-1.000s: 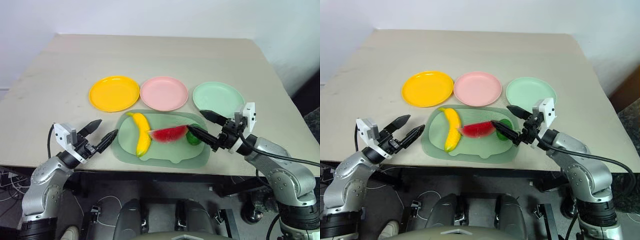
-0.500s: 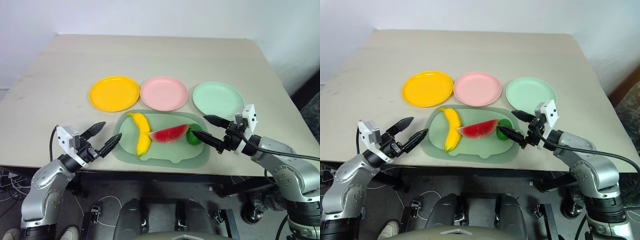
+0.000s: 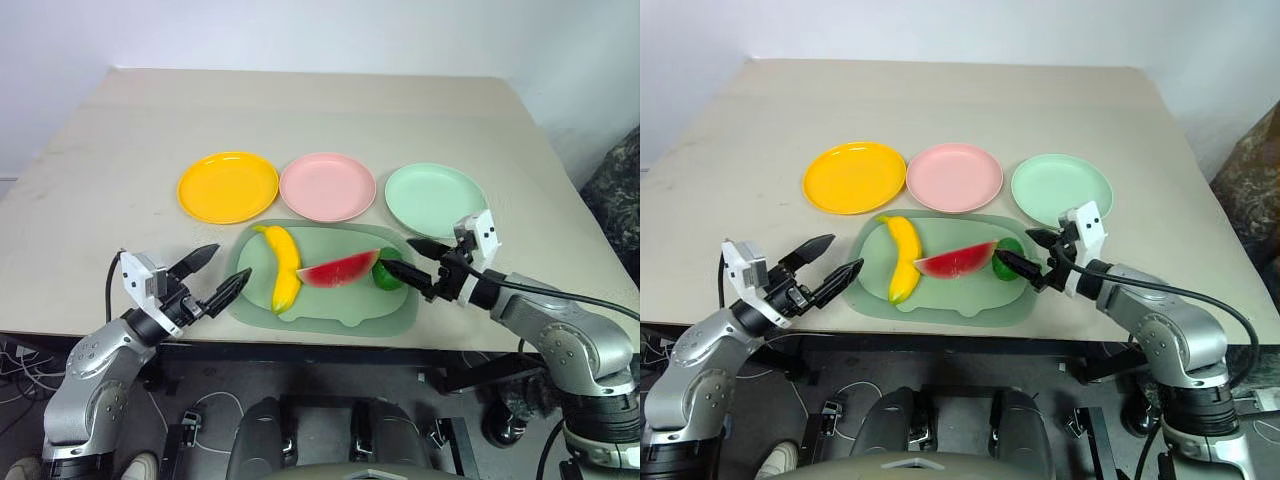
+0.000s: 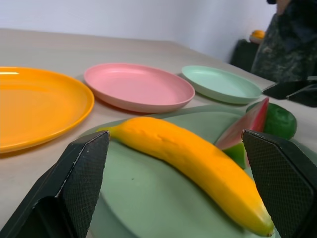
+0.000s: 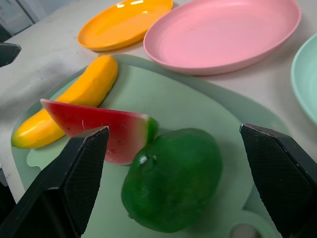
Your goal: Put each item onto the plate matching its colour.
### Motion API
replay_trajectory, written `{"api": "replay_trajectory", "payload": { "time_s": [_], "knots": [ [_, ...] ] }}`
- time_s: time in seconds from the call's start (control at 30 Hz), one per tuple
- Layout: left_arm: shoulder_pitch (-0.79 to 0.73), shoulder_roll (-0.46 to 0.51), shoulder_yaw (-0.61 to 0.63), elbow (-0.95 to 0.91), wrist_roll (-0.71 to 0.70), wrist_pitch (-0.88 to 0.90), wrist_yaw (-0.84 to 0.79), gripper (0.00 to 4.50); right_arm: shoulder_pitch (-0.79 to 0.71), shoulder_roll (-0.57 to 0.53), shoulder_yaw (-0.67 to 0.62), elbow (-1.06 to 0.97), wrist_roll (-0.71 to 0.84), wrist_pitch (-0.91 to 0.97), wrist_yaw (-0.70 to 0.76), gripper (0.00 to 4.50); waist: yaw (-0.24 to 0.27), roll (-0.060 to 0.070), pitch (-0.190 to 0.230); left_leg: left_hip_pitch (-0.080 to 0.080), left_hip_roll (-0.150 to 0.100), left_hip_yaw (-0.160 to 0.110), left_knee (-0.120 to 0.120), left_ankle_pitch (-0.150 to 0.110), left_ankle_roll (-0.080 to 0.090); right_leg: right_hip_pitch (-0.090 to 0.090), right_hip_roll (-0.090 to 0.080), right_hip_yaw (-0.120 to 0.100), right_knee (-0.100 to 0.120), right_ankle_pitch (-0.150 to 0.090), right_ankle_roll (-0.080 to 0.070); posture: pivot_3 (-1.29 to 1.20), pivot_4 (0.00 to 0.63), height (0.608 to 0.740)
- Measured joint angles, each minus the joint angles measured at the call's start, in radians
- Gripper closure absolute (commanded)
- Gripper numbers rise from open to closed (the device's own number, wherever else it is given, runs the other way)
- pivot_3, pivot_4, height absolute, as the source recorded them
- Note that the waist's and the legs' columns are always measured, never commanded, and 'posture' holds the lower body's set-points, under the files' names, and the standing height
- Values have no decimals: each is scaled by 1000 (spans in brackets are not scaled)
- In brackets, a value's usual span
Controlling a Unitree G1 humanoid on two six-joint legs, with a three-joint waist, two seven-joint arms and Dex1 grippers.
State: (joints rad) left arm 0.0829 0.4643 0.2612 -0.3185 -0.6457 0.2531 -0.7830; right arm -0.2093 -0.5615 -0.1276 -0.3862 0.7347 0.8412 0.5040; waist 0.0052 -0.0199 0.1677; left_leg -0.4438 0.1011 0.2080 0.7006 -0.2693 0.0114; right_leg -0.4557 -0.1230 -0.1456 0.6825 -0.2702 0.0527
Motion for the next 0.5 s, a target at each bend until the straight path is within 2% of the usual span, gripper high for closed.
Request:
{"api": "replay_trajectory", "payload": {
  "time_s": [0.23,0.5],
  "knots": [
    [-11,-7,-16,2,1,2,-1,30,-10,72,38,21,-38,15,-77,0,-2,0,0,0,0,0,0,0,0,0,0,0,0,0,0,0,150,695],
    [-14,-16,-23,3,4,1,-1,30,-22,76,80,58,-89,32,-87,0,-1,0,0,0,0,0,0,0,0,0,0,0,0,0,0,0,150,695]
  ]
}}
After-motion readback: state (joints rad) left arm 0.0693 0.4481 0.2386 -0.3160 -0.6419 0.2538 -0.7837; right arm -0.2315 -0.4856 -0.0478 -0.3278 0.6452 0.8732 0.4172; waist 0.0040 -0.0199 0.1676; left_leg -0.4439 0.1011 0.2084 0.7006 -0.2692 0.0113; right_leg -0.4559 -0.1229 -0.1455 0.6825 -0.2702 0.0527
